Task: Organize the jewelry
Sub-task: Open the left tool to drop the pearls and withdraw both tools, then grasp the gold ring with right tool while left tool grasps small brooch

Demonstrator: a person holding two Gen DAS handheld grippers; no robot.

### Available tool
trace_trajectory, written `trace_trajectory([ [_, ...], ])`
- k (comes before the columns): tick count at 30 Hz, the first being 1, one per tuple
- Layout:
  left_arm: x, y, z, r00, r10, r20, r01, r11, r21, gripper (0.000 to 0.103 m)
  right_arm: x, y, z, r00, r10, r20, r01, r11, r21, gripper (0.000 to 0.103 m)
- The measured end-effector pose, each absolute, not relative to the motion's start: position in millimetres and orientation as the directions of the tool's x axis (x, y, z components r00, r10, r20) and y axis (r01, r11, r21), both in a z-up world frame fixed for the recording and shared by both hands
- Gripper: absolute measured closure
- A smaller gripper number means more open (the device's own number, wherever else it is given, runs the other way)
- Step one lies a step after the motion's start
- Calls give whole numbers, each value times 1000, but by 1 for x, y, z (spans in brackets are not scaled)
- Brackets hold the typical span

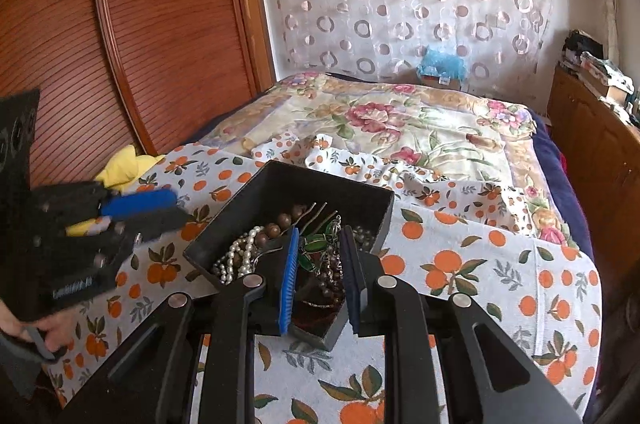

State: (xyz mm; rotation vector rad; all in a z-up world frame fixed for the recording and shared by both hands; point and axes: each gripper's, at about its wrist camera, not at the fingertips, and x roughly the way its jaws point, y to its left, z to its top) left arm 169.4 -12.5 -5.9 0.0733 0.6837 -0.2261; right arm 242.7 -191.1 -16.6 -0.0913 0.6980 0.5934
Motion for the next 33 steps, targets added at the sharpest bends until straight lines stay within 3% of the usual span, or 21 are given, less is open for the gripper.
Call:
trace_trajectory([
  [4,156,-9,-11,743,-201,-638,244,970,-21,68,244,-185,-15,608,493,-622,-552,826,115,78],
  [7,149,-9,-13,739,-211,-640,256,966,-24,58,241,-183,-14,617,495,-612,-552,826,111,64],
  [9,143,-11,-15,735,-223,-640,266,963,-29,54,238,-185,-11,623,500,-602,-554,825,112,60],
  [17,121,-23,-26,708,-263,-655,315,948,-41,54,204,-202,-15,625,466,-627,-554,830,65,60],
  [33,98,-43,-49,648,-304,-699,376,925,-54,53,129,-202,-78,478,452,-753,-671,741,19,62],
])
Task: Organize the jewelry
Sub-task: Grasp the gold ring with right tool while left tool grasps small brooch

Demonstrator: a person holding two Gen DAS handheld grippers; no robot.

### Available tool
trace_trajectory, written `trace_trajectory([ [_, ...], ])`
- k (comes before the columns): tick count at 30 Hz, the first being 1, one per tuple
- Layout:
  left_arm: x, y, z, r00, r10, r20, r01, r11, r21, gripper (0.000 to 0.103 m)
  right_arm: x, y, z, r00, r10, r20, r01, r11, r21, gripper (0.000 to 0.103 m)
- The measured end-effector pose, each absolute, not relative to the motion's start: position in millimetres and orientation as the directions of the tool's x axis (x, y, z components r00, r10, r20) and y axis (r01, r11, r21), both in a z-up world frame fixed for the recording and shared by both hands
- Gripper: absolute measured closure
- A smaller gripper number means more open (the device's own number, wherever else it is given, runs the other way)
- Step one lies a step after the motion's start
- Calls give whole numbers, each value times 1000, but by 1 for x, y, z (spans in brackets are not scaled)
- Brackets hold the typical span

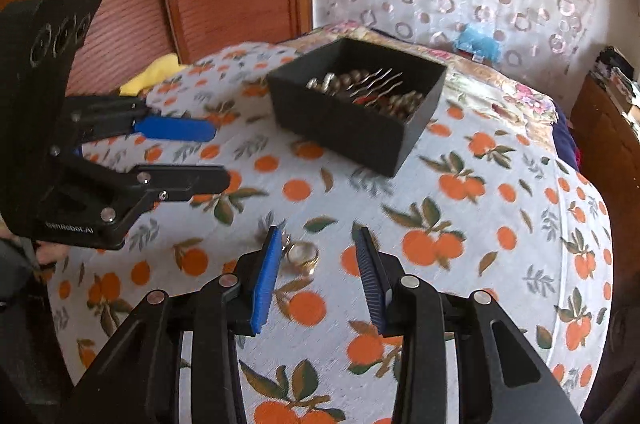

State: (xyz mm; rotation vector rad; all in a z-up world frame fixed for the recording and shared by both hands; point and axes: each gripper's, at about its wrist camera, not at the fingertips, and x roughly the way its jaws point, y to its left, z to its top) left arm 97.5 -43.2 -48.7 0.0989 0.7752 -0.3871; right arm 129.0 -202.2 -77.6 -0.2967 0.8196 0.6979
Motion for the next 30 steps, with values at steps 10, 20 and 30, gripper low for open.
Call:
trace_trajectory([
  [10,97,-49,-58,622,-310,-719,392,918,-57,53,133,-193,-91,457,414,-787,-685,728,-15,82],
  [20,103,-68,-68,579,-333,-744,434,899,-64,53,133,-215,-87,485,427,-763,-648,761,14,82],
  [30,107,-90,-76,552,-334,-764,471,881,-45,74,130,-241,-80,517,427,-742,-613,790,27,82],
])
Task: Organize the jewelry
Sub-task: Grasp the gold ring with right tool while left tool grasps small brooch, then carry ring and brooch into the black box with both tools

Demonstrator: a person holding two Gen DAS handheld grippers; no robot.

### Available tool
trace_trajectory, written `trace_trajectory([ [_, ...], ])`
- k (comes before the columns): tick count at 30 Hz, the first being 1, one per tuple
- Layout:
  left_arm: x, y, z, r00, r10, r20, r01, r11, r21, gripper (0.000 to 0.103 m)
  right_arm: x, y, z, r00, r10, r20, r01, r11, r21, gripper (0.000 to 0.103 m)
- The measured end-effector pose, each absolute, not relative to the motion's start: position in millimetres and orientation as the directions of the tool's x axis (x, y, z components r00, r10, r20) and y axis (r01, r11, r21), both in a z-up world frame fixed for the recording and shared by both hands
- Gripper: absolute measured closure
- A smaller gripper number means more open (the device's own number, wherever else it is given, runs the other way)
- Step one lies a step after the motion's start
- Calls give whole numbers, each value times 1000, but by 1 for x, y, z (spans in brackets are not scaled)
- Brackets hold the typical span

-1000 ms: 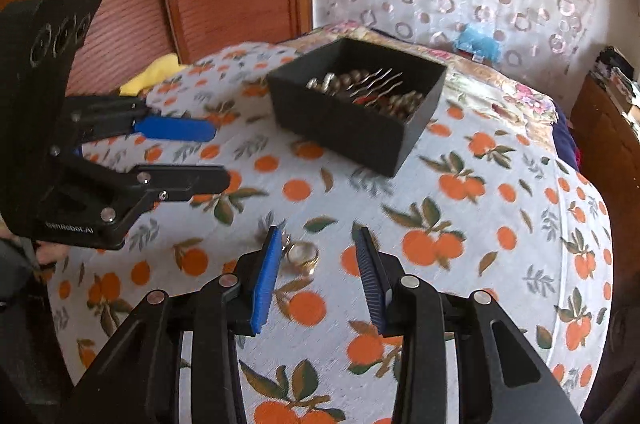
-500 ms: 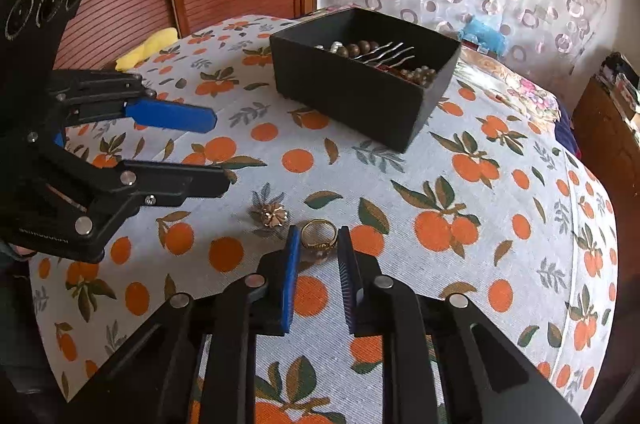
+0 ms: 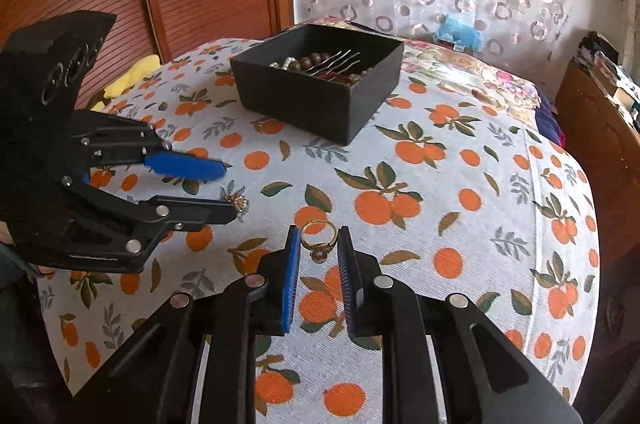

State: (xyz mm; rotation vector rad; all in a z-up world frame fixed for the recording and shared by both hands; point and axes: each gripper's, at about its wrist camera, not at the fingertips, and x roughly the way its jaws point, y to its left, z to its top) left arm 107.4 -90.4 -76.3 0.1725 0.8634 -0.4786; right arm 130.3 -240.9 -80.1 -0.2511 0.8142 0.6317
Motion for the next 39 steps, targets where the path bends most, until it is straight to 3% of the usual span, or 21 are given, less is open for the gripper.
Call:
trace_trajectory([
  [7,108,-100,-78,555,-322,-767,480,877,-21,89,128,-245,-80,520,430,-738,-611,791,30,82],
  [39,130,-51,-10,712,-277,-645,364,931,2,89,184,-203,-18,615,460,-640,-588,808,15,82],
])
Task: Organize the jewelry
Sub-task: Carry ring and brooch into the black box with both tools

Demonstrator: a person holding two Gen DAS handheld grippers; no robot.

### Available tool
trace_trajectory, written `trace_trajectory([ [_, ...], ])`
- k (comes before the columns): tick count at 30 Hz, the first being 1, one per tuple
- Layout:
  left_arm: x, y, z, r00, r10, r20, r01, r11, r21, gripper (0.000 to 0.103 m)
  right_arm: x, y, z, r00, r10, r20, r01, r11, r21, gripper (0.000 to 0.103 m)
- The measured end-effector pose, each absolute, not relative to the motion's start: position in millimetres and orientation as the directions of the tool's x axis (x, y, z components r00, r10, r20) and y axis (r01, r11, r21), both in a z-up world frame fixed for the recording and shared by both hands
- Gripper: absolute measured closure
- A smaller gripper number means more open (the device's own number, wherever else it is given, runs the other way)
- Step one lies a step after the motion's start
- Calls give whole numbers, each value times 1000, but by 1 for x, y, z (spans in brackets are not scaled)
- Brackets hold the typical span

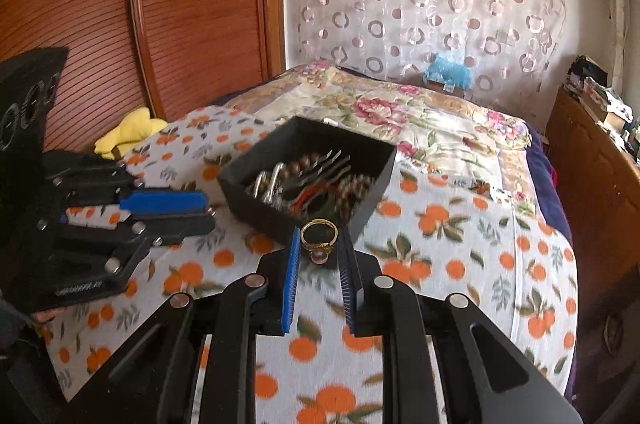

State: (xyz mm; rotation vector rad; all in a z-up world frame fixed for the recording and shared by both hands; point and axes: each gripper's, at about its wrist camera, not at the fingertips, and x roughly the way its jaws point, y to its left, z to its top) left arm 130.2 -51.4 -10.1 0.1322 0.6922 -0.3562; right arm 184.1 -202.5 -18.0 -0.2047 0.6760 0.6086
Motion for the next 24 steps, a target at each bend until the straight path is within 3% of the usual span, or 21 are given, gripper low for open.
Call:
trace_trajectory([
  [24,191,-30,19,764,-202,-613,273,962,23,89,235,-180,-18,615,481,-625,-559,825,85,78],
])
